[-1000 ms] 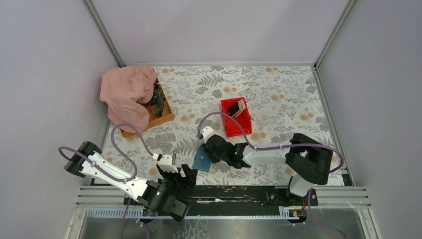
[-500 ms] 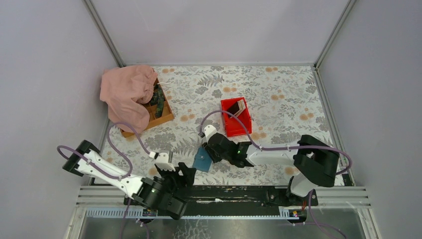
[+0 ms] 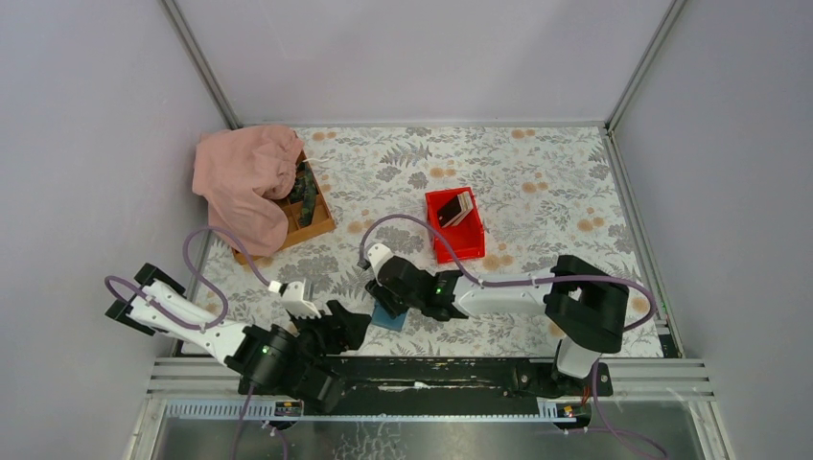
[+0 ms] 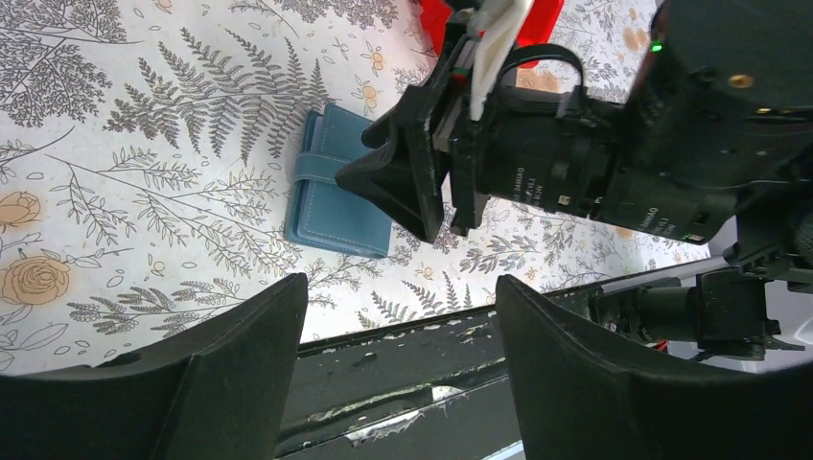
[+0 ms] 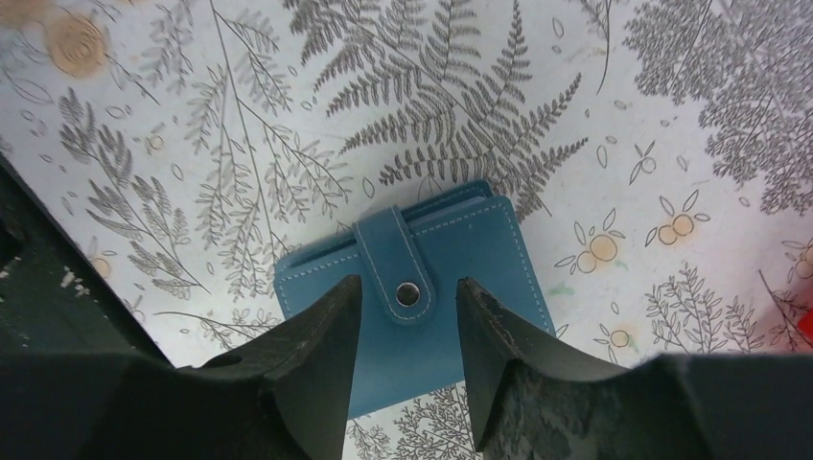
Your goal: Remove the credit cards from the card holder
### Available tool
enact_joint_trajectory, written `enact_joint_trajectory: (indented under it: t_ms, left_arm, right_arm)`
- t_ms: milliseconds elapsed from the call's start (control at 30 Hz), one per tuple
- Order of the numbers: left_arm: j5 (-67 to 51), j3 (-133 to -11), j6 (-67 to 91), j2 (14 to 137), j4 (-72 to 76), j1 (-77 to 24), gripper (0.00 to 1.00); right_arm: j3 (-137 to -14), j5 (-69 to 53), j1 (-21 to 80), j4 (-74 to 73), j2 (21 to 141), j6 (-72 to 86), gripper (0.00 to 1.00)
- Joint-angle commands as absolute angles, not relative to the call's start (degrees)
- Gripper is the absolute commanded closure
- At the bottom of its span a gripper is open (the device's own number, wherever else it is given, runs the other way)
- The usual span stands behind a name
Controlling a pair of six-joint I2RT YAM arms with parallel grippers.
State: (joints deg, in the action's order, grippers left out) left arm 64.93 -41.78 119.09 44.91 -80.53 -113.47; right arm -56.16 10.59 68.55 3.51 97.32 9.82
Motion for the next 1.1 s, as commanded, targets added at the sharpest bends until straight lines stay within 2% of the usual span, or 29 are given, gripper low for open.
enact_joint_trajectory:
  t_ms: [0,100,200,367,400,533,633,733,800,900,967,1033,1067]
  left_arm:
    - [66.9,-44.2,125.5,46.1,-83.1,-113.1,0.22]
    - [67.6,-44.3,123.0,44.5,-82.5,-113.0,0.23]
    - [69.6,-46.0,113.8,45.5,-78.1,-113.0,0.23]
    - [72.5,-54.4,81.8,50.4,-63.5,-109.9,0.22]
    - [71.5,-55.8,72.3,51.3,-56.3,-108.0,0.20]
    - [56.7,-57.2,39.0,52.3,-33.2,-95.7,0.10]
    - [40.3,-54.3,34.0,47.8,-25.4,-80.6,0.09]
    - [29.2,-50.9,35.6,44.4,-24.1,-66.2,0.13]
    - [22.8,-49.5,36.7,45.5,-24.8,-59.8,0.18]
    - [15.8,-45.8,38.9,49.9,-23.5,-54.2,0.38]
    - [14.6,-42.3,41.1,51.0,-19.9,-52.9,0.65]
    - [14.8,-38.8,43.9,50.0,-17.6,-52.3,0.97]
    - [15.1,-37.0,45.4,48.5,-16.9,-52.0,1.00]
  right_arm:
    - [-56.1,10.7,68.8,3.5,97.5,9.6,0.49]
    - [-55.5,12.7,68.9,2.6,97.0,10.6,0.48]
    - [-51.3,13.3,68.8,5.4,92.0,12.3,0.48]
    - [-46.6,15.0,68.9,6.3,84.9,14.2,0.45]
    - [-45.6,15.6,68.8,6.5,83.4,14.5,0.42]
    - [-42.3,18.6,68.8,6.0,77.0,15.6,0.33]
    - [-40.2,21.9,68.7,4.3,71.7,16.6,0.31]
    - [-38.1,22.6,68.8,3.3,66.9,17.2,0.33]
    - [-37.6,22.1,68.8,3.2,65.7,17.3,0.38]
    - [-38.8,20.0,68.8,3.1,68.4,16.7,0.41]
    - [-40.6,18.6,68.8,3.4,71.9,16.1,0.41]
    - [-42.6,17.5,69.0,4.0,76.1,15.2,0.41]
    - [-44.0,16.9,69.1,4.0,78.1,14.6,0.41]
